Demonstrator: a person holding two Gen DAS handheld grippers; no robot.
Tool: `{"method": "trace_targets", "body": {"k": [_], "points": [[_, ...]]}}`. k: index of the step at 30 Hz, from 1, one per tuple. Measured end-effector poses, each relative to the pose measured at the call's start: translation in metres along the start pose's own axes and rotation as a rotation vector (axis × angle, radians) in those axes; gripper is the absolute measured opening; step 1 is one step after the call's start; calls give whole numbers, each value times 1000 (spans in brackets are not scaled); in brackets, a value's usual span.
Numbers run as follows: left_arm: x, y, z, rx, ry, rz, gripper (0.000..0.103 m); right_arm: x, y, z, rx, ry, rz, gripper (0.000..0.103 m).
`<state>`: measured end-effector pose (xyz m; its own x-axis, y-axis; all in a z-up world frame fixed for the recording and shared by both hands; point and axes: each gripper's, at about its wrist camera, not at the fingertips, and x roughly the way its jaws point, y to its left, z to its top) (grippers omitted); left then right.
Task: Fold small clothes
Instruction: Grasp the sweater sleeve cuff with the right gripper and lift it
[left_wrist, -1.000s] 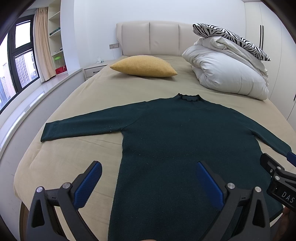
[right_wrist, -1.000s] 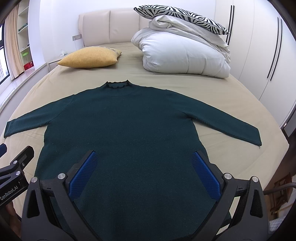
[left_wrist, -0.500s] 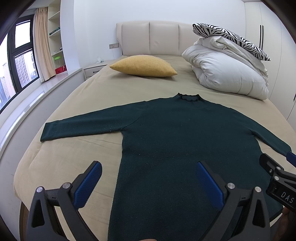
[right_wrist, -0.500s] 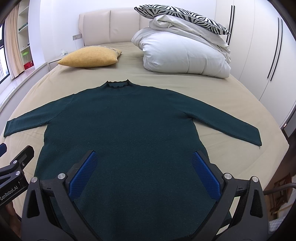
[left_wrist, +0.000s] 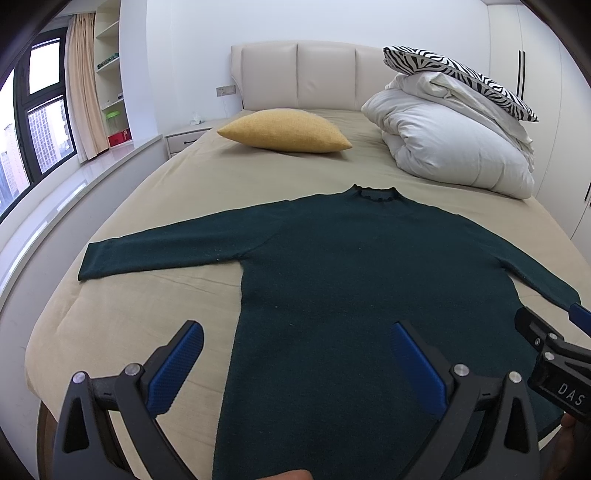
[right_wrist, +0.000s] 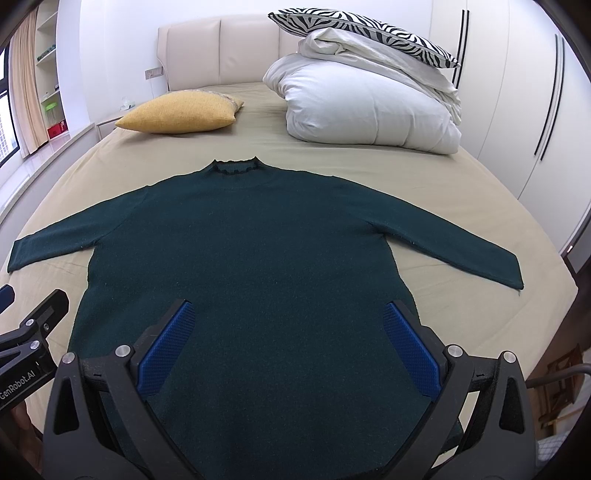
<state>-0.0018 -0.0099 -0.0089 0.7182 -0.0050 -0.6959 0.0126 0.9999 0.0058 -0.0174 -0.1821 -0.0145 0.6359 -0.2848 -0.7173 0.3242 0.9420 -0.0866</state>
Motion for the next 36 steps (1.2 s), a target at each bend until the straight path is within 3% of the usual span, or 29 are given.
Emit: {"method": "trace_targets", "body": {"k": [6, 11, 17, 21, 23, 27, 29, 33, 35, 36], "points": [[1, -1, -1, -7, 6, 1, 103, 4, -3, -2, 7, 7, 5, 103], [13, -3, -4, -25, 32, -50, 103, 15, -28, 2, 56, 23, 37, 103], [39, -9, -7, -24, 131, -98, 103, 49, -143, 5, 310, 27, 57, 103], [62, -13, -3, -58, 228, -214, 103, 80, -246, -9, 536, 25, 45, 102], [70, -14, -1, -72, 241, -251, 103, 97, -303, -22, 678, 23, 49, 95], [75, -24, 7, -30, 145, -232, 103, 130, -416, -66, 1009, 36, 59, 73], [85, -31, 11, -8, 176, -229, 103, 140, -456, -83, 1110, 33, 59, 64], [106, -38, 20, -41, 223, -237, 103, 155, -501, -89, 1148, -18, 51, 63], [112, -38, 22, -72, 235, -271, 103, 166, -515, -82, 1131, -27, 63, 50], [116, -38, 23, -83, 237, -291, 103, 175, -522, -78, 1116, -14, 68, 32]]}}
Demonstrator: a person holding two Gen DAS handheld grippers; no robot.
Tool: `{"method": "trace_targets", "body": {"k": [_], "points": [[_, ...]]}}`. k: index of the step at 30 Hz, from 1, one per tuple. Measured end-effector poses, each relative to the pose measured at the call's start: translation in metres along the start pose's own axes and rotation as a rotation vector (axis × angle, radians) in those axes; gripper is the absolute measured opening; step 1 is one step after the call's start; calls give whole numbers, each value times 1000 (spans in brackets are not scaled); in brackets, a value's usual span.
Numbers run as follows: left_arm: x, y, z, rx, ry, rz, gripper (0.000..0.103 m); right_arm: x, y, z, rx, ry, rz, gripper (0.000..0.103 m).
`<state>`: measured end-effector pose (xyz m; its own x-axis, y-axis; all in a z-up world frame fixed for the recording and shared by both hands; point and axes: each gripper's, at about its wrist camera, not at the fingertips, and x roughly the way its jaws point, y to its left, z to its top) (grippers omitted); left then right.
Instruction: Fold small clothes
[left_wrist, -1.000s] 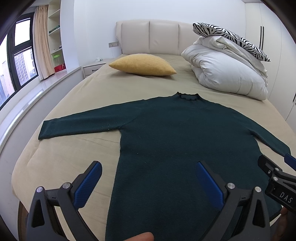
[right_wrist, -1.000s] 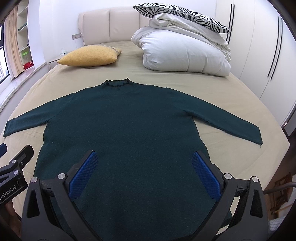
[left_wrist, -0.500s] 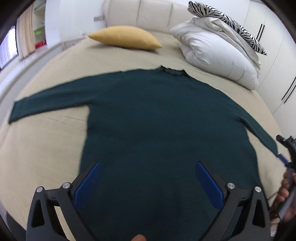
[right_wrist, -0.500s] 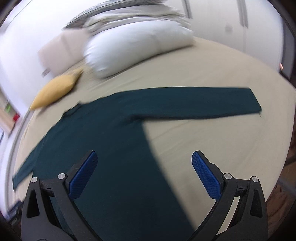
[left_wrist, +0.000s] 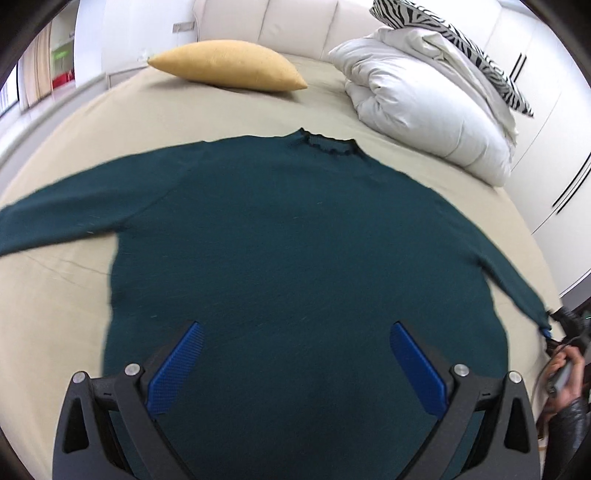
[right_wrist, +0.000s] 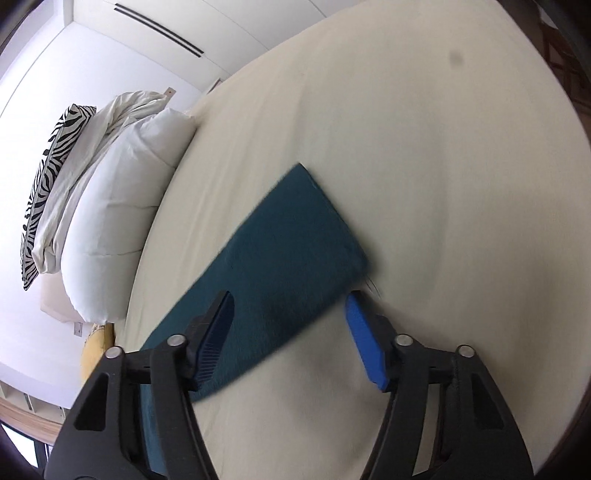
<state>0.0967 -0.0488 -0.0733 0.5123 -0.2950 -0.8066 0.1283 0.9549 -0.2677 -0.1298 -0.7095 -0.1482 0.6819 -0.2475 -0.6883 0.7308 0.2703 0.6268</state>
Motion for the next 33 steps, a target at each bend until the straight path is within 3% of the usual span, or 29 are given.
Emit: {"method": "trace_targets", "body": {"k": [1, 3, 7, 11, 14, 17, 21, 26, 28, 29, 30, 31, 33], "points": [[3, 1, 1, -6, 6, -15, 103, 8, -1, 8, -9, 13, -10, 20], [11, 3, 4, -21, 26, -54, 102, 18, -5, 18, -10, 20, -17, 9], [17, 13, 9, -82, 31, -138, 100, 16, 45, 5, -140, -11, -49, 7], [26, 24, 23, -143, 37, -212, 86, 7, 125, -23, -348, 6, 37, 7], [29, 32, 31, -166, 37, -245, 83, 14, 203, -67, -505, 73, 149, 7], [29, 43, 37, -196, 33, -284, 83, 28, 271, -136, -637, 171, 262, 7], [39, 57, 43, -237, 48, -320, 83, 55, 309, -225, -727, 306, 319, 7], [57, 55, 46, -251, 84, -358, 83, 91, 307, -302, -776, 424, 289, 15], [64, 47, 49, -236, 93, -374, 83, 96, 303, -314, -795, 447, 299, 27], [67, 43, 51, -230, 96, -374, 83, 88, 293, -318, -798, 453, 312, 33], [72, 38, 54, -226, 102, -376, 83, 84, 287, -313, -793, 457, 329, 49], [77, 33, 56, -223, 106, -382, 83, 77, 279, -304, -787, 450, 341, 56], [87, 21, 62, -208, 111, -395, 83, 63, 268, -296, -797, 430, 354, 56]]}}
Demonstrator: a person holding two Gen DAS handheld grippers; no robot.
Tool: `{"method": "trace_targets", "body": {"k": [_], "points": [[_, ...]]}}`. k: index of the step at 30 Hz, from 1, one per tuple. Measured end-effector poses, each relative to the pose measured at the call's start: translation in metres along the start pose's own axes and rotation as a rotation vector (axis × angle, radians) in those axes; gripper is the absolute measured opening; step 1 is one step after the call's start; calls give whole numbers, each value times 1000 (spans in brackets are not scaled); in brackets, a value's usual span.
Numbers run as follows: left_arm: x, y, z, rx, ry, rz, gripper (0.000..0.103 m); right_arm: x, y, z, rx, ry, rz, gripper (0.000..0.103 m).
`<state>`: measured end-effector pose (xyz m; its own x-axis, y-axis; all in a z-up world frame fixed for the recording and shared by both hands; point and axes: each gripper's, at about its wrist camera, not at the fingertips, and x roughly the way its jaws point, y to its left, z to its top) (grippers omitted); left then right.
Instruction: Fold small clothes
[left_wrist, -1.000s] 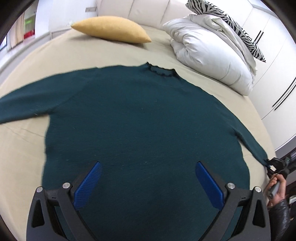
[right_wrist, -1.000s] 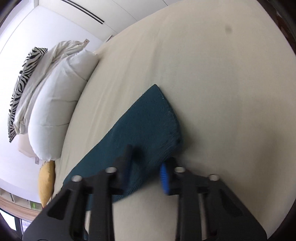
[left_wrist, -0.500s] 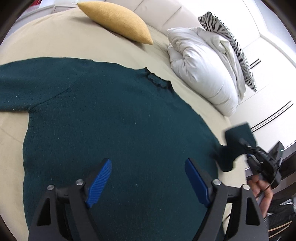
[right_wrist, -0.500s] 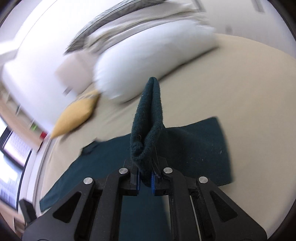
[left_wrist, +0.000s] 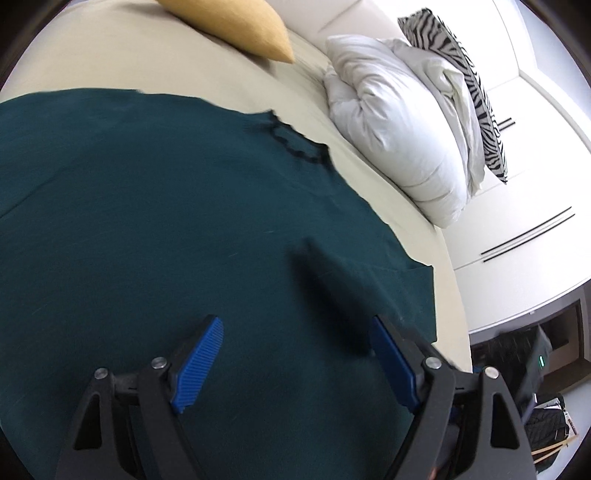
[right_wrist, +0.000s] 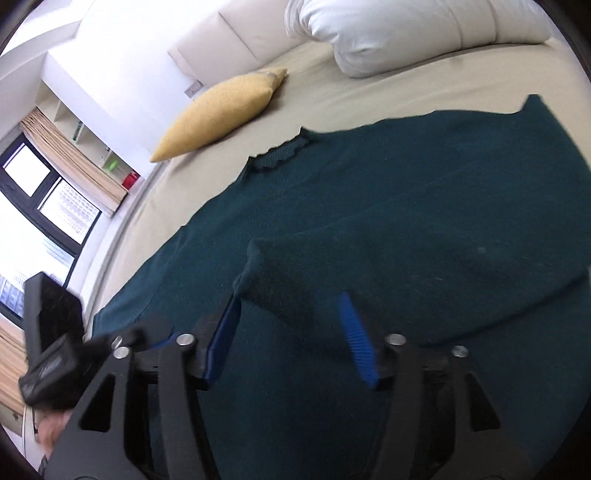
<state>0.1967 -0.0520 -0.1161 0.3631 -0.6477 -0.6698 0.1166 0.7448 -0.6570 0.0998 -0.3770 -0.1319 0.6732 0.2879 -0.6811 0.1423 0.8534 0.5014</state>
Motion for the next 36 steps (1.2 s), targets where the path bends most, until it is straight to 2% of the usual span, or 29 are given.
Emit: {"method": "trace_targets", "body": {"k": [1, 3, 5, 7, 9, 11, 14, 16, 19, 23, 26, 28, 31, 36], "points": [[8, -5, 2, 15, 8, 2, 83, -11, 6, -10, -7, -14, -4, 56], [29, -13, 7, 27, 39, 5, 76, -33, 3, -18, 8, -31, -20, 56], [54, -18, 11, 36, 93, 17, 61, -49, -13, -24, 40, -37, -35, 56], [66, -24, 11, 55, 93, 56, 55, -64, -30, -27, 74, -48, -50, 56], [70, -35, 13, 99, 85, 102, 44, -75, -44, -29, 105, -66, -53, 56], [70, -44, 12, 144, 89, 152, 18, -85, -55, -30, 120, -78, -63, 56], [65, -62, 9, 260, 70, 210, 13, -93, -67, -29, 149, -102, -91, 56], [61, -68, 10, 289, 55, 209, 11, -88, -76, -25, 189, -102, -109, 56], [40, -71, 24, 297, -11, 198, 8, -82, -91, -22, 267, -95, -103, 56], [6, -61, 54, 267, -110, 182, 8, -82, -105, -22, 332, -97, -68, 56], [-9, -36, 71, 206, -152, 192, 8, -80, -118, -16, 417, -97, -5, 56], [-11, -14, 81, 158, -151, 205, 8, -76, -122, -11, 461, -94, 38, 56], [-5, 2, 86, 142, -142, 230, 8, -65, -124, 2, 491, -81, 83, 56], [8, 17, 78, 113, -122, 235, 8, -39, -140, 19, 575, -64, 70, 55]]}}
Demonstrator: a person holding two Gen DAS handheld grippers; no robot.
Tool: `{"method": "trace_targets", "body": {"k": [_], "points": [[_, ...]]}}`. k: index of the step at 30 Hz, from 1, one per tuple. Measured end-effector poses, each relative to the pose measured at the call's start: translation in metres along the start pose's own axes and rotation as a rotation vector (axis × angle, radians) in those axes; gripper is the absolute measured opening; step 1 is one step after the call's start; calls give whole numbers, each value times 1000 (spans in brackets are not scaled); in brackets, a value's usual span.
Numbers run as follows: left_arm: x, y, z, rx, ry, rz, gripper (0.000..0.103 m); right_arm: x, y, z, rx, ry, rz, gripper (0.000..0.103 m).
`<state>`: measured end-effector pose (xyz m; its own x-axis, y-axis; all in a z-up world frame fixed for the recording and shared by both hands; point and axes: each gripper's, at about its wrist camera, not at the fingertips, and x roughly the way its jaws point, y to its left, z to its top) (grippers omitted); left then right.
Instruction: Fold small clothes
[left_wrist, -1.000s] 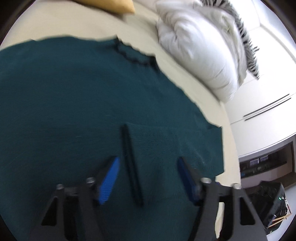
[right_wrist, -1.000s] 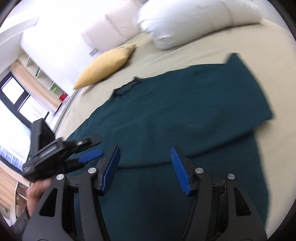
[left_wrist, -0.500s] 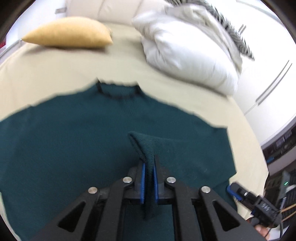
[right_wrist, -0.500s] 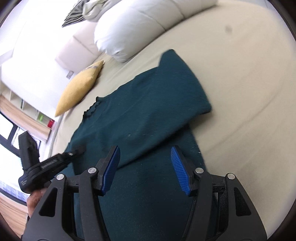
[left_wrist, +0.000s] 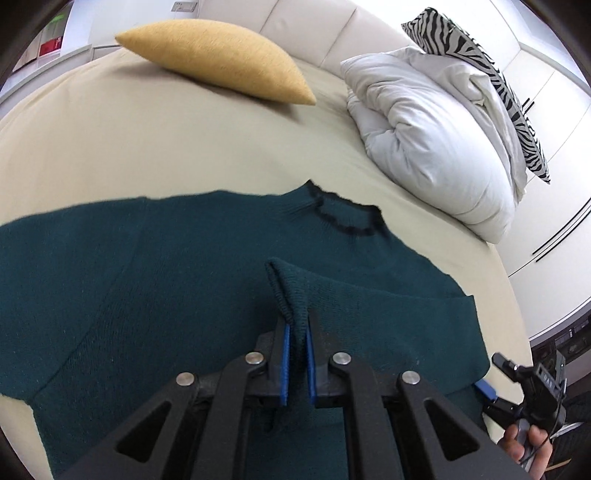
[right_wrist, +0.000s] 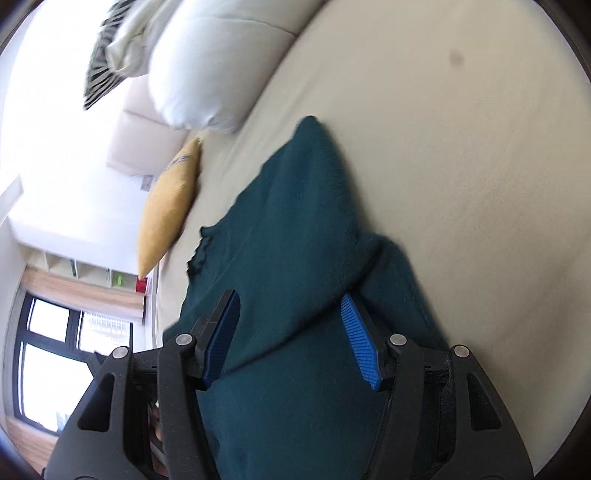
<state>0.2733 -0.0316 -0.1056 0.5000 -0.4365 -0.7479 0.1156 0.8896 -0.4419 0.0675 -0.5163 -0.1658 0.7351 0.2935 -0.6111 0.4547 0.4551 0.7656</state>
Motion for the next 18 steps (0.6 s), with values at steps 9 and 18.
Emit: {"method": "trace_targets", "body": {"k": [9, 18], "points": [[13, 14, -11, -18, 37, -15, 8, -1, -15, 16, -4, -38, -19, 39], [19, 15, -10, 2, 38, -20, 9, -3, 29, 70, -178, -143, -221, 43]]}}
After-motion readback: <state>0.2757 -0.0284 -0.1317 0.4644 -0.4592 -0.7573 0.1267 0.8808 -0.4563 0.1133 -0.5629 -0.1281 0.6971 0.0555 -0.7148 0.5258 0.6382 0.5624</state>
